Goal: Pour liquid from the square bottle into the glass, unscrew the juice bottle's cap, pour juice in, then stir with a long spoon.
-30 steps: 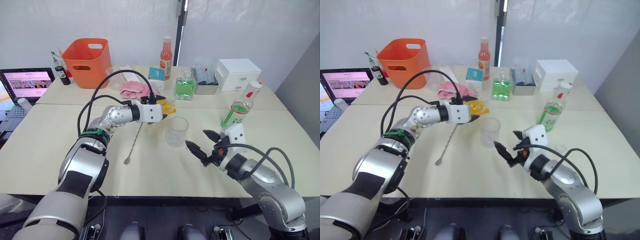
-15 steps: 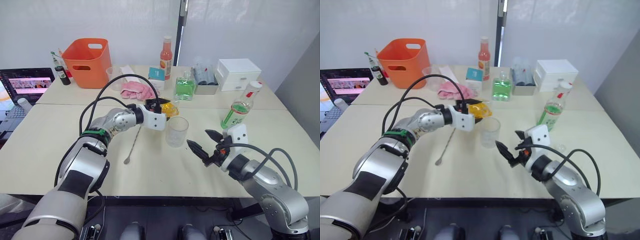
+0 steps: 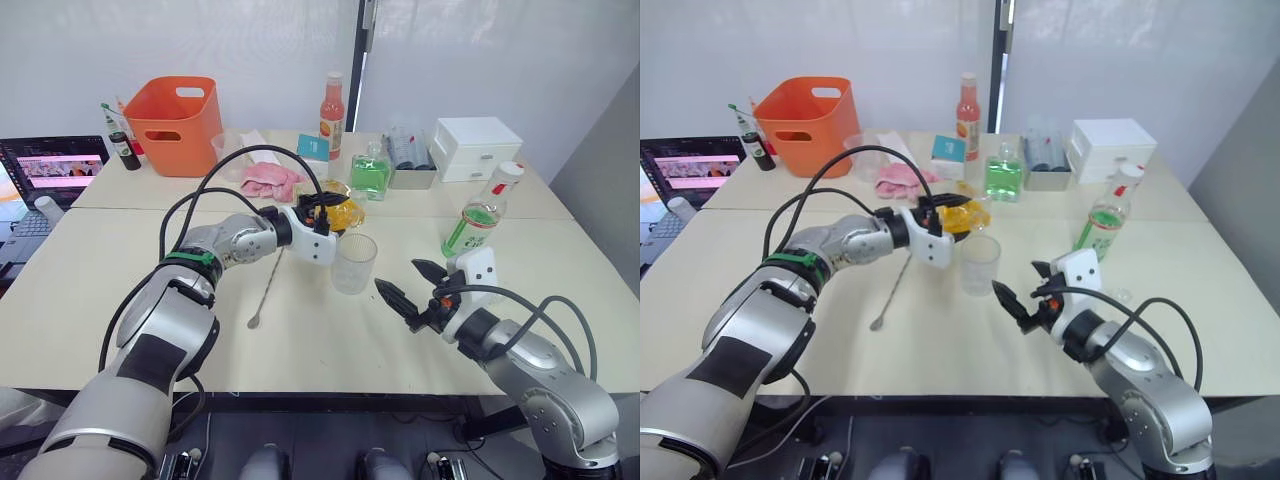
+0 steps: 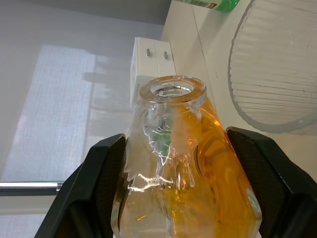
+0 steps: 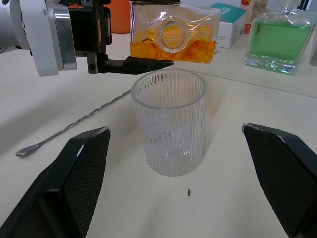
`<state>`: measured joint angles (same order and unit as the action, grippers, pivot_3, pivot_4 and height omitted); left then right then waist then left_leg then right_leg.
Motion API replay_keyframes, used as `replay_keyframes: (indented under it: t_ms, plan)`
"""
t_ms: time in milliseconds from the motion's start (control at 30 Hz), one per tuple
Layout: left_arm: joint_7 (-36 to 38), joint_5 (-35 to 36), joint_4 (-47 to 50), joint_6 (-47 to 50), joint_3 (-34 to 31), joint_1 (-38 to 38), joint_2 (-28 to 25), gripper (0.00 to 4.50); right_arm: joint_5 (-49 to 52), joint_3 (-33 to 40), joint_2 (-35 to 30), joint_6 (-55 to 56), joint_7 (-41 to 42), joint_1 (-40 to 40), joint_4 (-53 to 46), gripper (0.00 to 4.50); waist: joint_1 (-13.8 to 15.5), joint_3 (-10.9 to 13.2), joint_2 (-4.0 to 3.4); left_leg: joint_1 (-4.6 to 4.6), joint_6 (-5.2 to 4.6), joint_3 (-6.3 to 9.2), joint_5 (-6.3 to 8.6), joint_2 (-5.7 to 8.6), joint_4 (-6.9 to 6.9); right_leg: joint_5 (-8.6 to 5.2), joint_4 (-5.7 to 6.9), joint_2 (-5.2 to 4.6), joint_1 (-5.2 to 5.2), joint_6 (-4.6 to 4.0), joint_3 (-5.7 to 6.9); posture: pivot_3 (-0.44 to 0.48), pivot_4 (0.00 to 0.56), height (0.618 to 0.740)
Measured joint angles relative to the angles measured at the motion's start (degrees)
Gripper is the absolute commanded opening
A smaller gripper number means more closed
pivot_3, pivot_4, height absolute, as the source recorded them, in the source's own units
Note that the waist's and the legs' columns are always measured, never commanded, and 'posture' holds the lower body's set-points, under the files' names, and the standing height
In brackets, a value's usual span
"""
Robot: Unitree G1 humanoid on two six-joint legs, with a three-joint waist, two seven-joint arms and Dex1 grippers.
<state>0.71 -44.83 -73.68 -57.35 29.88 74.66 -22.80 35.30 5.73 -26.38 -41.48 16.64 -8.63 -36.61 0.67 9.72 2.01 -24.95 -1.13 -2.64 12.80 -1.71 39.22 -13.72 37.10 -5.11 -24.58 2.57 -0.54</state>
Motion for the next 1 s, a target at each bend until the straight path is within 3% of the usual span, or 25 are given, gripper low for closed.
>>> replay_keyframes:
  t_ms: [433,1000]
  plan:
    - [-13.4,-9.1,0.0,0.0,6.9,1.7,-1.2,2.8,2.0,0.7,0.0,-0.2,-1.1,-0.6,-1.0,4.5,0.0,0.0,0.0,-0.04,0.0,-0.01,0.0,0.01,0.02,0.0,0.02,-0.02,-0.03,0.01,0.0,0.0,0.15,0.715]
    - [-20.6,-12.9,0.0,1.1,10.9,2.8,-1.3,2.8,2.1,1.4,0.2,-0.3,-1.7,-0.9,-1.2,4.5,0.0,0.0,0.0,-0.62,-0.08,-0.03,0.05,0.01,0.57,0.04,0.17,-0.03,-0.55,0.06,-0.03,0.0,0.15,0.715]
